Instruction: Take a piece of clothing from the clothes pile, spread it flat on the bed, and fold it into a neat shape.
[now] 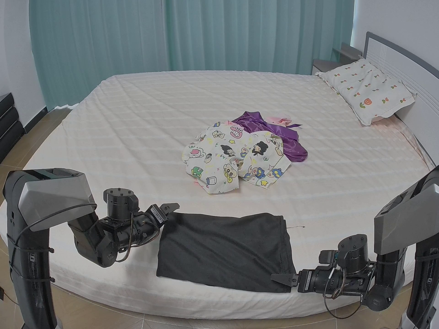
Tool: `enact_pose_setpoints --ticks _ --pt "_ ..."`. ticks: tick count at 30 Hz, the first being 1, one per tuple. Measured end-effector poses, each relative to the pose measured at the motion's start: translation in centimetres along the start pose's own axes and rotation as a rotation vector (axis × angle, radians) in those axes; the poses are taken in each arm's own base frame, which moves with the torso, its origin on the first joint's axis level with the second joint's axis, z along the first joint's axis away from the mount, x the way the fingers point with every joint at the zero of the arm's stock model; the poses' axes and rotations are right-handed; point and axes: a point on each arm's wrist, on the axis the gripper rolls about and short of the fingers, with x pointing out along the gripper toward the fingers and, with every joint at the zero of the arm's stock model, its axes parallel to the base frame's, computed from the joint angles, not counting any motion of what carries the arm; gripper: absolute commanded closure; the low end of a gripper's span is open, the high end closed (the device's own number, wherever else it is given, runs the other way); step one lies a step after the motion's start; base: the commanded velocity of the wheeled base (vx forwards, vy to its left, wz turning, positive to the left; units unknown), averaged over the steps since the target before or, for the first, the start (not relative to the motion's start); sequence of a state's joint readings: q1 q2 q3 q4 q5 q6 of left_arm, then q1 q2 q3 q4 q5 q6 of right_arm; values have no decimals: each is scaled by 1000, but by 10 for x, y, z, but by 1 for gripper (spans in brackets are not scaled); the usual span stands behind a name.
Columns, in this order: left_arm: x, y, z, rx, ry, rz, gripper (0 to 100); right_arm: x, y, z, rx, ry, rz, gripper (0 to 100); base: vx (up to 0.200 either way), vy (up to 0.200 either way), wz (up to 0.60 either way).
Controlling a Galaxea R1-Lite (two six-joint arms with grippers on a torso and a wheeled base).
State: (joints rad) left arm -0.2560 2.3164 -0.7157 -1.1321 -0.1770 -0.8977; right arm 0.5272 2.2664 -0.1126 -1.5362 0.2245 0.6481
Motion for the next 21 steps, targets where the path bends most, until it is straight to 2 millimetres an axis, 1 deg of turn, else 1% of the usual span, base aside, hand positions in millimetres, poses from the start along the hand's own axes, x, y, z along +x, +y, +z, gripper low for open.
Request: enact_pose_setpoints --ticks 5,11,14,17,21 --pt "-11 -6 4 2 -60 33 0 -3 -4 10 14 -52 -3 0 0 0 0" --pt "-32 -31 4 17 -101 0 0 -5 -12 23 36 -110 -17 0 0 0 0" --pt "-40 -48 -6 17 -103 -26 0 -4 -15 28 45 -128 -21 0 0 0 0" --pt "-45 -60 -18 22 -86 -45 0 -2 -17 31 52 -143 -23 0 0 0 0" --pt "-49 -63 -36 37 -49 -33 0 3 -19 38 53 -169 -16 0 0 0 0"
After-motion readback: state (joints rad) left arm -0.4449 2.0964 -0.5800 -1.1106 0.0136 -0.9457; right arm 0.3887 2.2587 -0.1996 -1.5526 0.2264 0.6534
